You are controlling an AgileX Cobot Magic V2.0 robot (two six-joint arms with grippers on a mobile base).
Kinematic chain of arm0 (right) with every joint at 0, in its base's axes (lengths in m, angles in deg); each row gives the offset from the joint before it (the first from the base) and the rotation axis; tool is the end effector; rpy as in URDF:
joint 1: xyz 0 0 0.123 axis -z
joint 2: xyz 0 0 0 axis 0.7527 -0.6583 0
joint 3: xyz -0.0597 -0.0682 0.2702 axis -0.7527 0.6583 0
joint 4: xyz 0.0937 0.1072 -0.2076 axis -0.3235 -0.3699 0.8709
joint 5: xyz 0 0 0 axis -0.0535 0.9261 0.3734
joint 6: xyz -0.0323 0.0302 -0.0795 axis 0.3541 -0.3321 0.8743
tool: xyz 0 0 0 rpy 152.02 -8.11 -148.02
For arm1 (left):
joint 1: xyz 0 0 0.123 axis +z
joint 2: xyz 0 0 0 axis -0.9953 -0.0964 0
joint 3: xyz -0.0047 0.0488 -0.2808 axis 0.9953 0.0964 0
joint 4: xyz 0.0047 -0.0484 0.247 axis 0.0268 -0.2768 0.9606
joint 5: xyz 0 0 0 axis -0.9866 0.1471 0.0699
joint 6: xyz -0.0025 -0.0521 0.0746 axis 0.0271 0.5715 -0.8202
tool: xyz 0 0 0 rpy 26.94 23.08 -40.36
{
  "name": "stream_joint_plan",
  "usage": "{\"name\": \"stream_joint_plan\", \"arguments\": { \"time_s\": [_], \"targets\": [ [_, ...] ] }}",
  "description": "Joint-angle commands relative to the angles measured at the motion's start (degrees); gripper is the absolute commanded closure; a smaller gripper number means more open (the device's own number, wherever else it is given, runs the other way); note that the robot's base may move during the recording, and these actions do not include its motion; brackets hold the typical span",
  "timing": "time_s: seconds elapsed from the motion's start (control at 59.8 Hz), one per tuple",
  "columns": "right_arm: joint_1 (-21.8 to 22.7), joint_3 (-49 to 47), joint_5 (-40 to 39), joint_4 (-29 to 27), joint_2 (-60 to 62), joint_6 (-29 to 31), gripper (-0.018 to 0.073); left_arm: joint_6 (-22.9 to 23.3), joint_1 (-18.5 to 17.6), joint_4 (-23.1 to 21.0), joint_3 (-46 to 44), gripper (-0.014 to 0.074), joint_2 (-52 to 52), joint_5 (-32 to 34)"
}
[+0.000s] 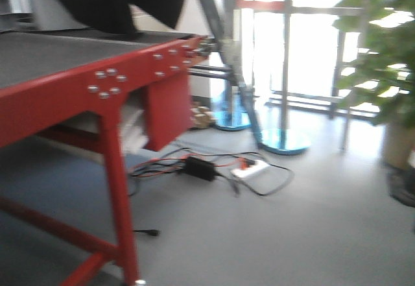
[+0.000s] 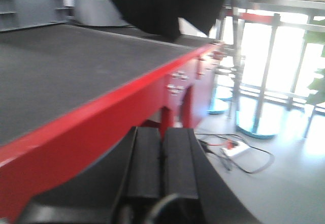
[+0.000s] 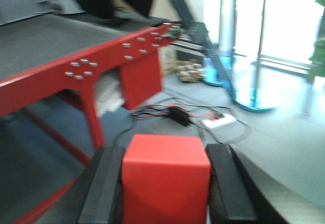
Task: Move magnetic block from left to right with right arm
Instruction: 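Hold the cube while the base drives to the second table, then position the held cube above the second table's carpet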
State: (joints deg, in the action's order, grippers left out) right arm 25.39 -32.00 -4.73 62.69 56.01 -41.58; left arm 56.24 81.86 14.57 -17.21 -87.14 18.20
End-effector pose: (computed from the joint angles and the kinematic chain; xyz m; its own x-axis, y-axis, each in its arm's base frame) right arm 0.0297 0.0000 0.3232 -0.1449 0.0847 -0.9858 -0.2575 0.9588 0.1202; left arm 0.0566 -0.0026 0.2018 0.0516 -0.0453 -0.9976 0.0478 0.9979 -0.0429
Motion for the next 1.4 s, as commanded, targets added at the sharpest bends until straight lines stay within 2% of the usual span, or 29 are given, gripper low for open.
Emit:
{"name": "stream_joint_plan", "arguments": {
  "time_s": [0.0, 1.387],
  "targets": [
    [0.2, -1.4, -5.3, 1.4, -0.8, 0.5, 0.0326, 0.2, -0.1, 0.0, 0.5, 0.0713, 0.8, 5.1],
    [0.2, -1.4, -5.3, 1.4, -0.8, 0.5, 0.0326, 0.2, -0.1, 0.0, 0.5, 0.0713, 0.8, 5.1]
  ]
}}
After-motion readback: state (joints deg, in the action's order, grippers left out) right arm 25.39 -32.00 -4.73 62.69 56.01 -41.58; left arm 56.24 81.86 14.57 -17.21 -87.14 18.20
